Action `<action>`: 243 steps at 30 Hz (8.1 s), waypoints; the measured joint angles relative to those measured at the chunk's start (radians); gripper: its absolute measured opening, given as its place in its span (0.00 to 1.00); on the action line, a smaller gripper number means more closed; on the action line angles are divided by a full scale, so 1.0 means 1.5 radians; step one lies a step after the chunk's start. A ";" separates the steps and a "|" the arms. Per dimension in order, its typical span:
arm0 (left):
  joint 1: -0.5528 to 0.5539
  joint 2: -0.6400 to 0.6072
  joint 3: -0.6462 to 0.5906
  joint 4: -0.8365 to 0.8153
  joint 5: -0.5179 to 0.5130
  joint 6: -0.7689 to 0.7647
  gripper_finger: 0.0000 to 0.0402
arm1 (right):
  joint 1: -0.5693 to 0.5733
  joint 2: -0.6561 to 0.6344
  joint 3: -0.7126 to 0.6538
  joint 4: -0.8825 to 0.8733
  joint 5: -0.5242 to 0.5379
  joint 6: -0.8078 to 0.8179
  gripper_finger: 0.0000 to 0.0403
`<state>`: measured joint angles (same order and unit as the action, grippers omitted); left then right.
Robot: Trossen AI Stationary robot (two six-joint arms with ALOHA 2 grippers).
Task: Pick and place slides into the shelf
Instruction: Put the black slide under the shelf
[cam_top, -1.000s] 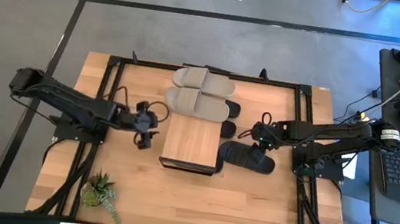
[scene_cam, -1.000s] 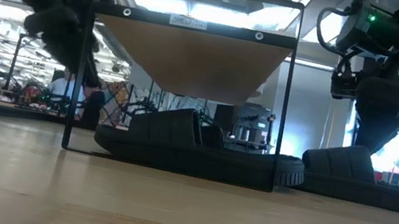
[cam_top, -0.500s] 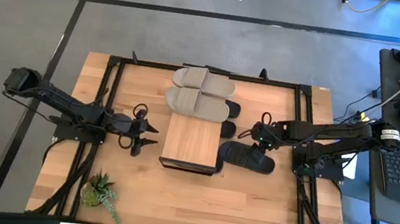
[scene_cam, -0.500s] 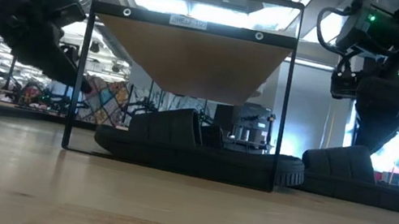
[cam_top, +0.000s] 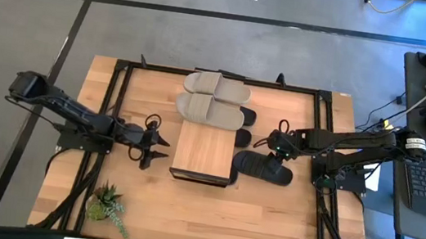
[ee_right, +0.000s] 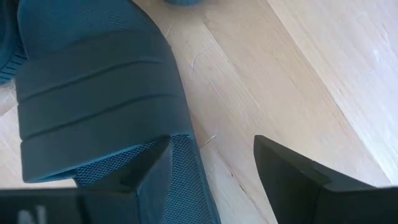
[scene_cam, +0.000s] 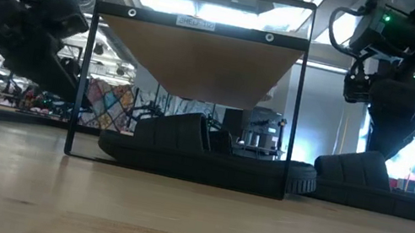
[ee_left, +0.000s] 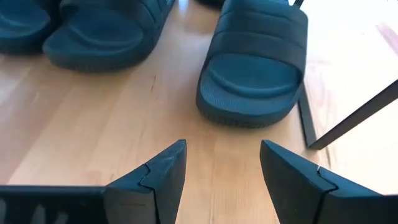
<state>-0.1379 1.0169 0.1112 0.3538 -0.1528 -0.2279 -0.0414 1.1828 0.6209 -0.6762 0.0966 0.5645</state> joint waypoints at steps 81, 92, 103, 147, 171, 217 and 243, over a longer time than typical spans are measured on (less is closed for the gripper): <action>0.000 0.376 0.067 0.289 -0.020 0.019 0.48 | 0.000 0.000 0.000 -0.012 0.065 0.025 0.56; 0.000 0.376 0.067 0.289 -0.020 0.019 0.48 | 0.000 0.000 0.000 -0.012 0.065 0.040 0.56; 0.000 0.376 0.067 0.289 -0.020 0.019 0.48 | 0.000 0.000 0.000 -0.011 0.064 0.039 0.56; 0.000 0.375 0.067 0.309 -0.032 0.108 0.48 | 0.001 0.000 0.000 0.003 0.059 0.023 0.56; 0.000 0.375 0.067 0.314 -0.039 0.160 0.48 | 0.000 0.000 0.000 -0.001 0.089 0.039 0.56; 0.000 0.375 0.067 0.314 -0.047 0.165 0.48 | 0.048 0.033 0.082 -0.168 -0.010 0.000 0.56; 0.000 0.375 0.067 0.314 -0.047 0.175 0.48 | 0.076 0.195 0.076 0.170 -0.037 -0.155 0.56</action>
<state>-0.1379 1.5799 0.2115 0.8242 -0.2237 0.0353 0.0723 1.4757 0.7341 -0.4205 0.0415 0.3326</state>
